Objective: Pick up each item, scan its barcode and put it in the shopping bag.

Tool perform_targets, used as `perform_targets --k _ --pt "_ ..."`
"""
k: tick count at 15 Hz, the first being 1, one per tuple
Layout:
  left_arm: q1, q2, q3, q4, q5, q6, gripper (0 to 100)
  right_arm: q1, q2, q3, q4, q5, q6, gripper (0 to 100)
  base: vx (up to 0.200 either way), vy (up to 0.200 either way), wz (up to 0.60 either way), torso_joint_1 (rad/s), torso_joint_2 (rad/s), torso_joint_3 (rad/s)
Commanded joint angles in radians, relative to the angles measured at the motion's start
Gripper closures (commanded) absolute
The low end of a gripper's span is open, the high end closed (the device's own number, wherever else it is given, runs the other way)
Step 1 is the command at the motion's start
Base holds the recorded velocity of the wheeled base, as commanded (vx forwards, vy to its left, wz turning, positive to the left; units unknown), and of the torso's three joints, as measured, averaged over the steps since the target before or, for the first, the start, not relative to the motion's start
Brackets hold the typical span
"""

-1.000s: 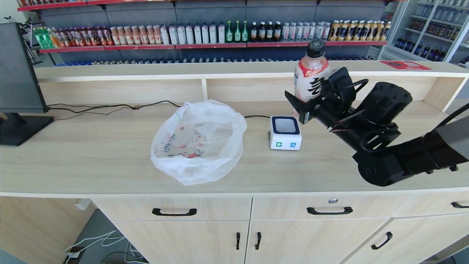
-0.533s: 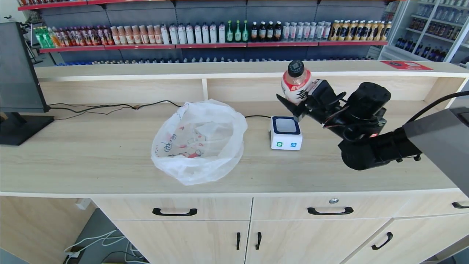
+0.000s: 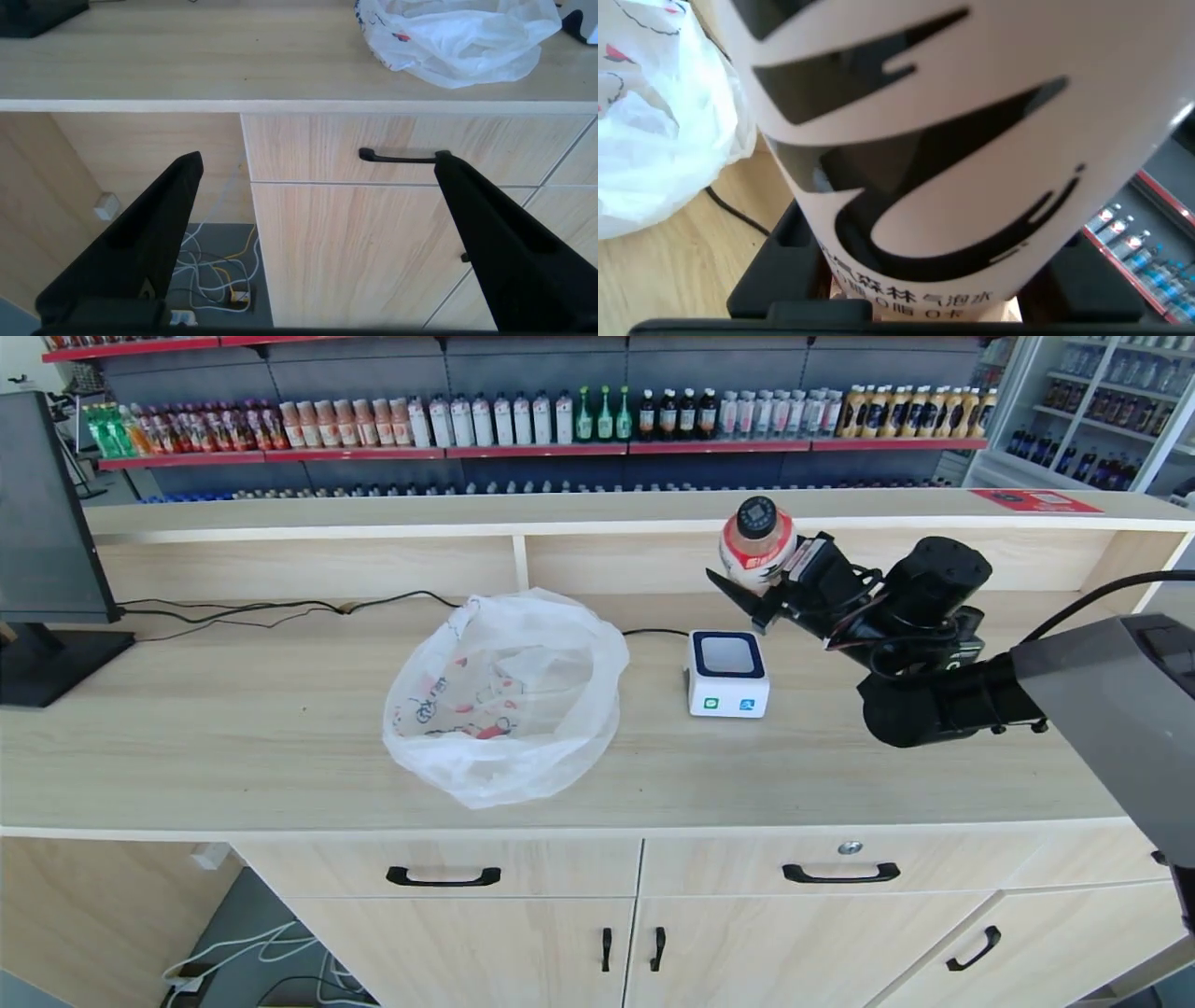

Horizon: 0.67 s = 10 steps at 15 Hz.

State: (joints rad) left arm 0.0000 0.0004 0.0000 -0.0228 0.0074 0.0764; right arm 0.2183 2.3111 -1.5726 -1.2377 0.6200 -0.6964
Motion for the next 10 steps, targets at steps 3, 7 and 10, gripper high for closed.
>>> perform_targets --k 3,7,10 --pt "0.0 0.0 0.0 0.0 0.0 0.0 0 0.009 -0.002 0.111 -0.075 0.035 -0.006 100 0.0 0.0 0.0 0.0 0.0 0.0" --pt "0.0 0.0 0.0 0.001 0.0 -0.006 0 -0.023 0.002 0.212 -0.152 0.184 -0.077 100 0.0 0.0 0.0 0.0 0.0 0.0" --pt "0.0 0.0 0.0 0.001 0.002 -0.004 0 -0.05 0.024 0.195 -0.149 0.187 -0.107 100 0.0 0.0 0.0 0.0 0.0 0.0"
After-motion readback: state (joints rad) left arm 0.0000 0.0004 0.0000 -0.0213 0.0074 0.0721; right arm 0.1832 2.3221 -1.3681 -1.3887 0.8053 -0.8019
